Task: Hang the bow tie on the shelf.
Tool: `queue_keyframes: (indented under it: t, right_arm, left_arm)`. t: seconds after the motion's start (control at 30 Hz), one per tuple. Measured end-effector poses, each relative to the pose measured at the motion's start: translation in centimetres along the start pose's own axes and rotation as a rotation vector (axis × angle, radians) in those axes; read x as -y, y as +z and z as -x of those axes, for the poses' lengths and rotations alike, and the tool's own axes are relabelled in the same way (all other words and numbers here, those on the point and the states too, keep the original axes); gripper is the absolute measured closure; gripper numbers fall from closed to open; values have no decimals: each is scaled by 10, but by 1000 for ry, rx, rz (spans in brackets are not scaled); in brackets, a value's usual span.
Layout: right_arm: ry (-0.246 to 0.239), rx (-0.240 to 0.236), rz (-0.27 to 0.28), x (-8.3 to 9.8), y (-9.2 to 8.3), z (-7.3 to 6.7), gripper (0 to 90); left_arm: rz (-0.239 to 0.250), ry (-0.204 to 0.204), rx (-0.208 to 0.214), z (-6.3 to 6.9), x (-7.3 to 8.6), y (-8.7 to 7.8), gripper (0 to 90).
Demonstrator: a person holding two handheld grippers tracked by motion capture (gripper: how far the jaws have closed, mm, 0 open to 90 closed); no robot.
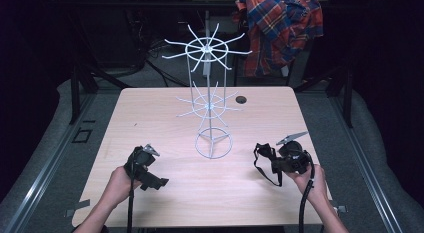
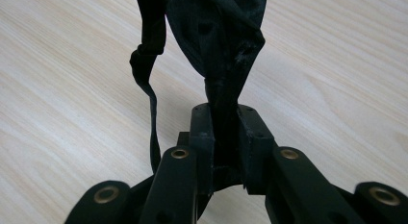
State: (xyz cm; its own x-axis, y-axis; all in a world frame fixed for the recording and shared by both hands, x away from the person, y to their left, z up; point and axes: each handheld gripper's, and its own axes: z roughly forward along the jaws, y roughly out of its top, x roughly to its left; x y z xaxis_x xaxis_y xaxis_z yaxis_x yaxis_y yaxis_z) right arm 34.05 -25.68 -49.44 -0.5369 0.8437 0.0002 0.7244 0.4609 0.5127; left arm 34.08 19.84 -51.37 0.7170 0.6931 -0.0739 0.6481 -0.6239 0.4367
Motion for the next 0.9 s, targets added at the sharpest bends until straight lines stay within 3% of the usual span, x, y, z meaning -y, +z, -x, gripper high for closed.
queue_keyframes:
  t: [0.13,0.23,0.27,0.37,0.4,0.47,0.6,0.9]
  right_arm:
    - [-2,-6,29,-3,-4,-2,785]
    - [-19,7,18,-6,-6,-1,785]
    - [0,-21,28,-7,-5,-2,784]
    - [-25,-7,5,-10,-8,-1,784]
    - [-6,-22,31,-12,-8,-2,785]
    - [-16,-14,20,-14,-10,0,784]
    - [-8,-28,60,-20,-13,-2,785]
    - [-12,-31,83,-32,-18,-6,784]
  left_arm:
    - [-1,0,0,0,0,0,1]
    - [-2,-3,-2,-1,0,0,1]
    - [-1,-4,-1,-1,0,0,1]
    - [2,-4,2,-1,0,0,1]
    - [2,-3,1,-1,0,0,1]
    - [1,-4,1,-1,0,0,0]
    - [1,-5,0,-1,0,0,1]
    - [8,-7,4,-2,0,0,1]
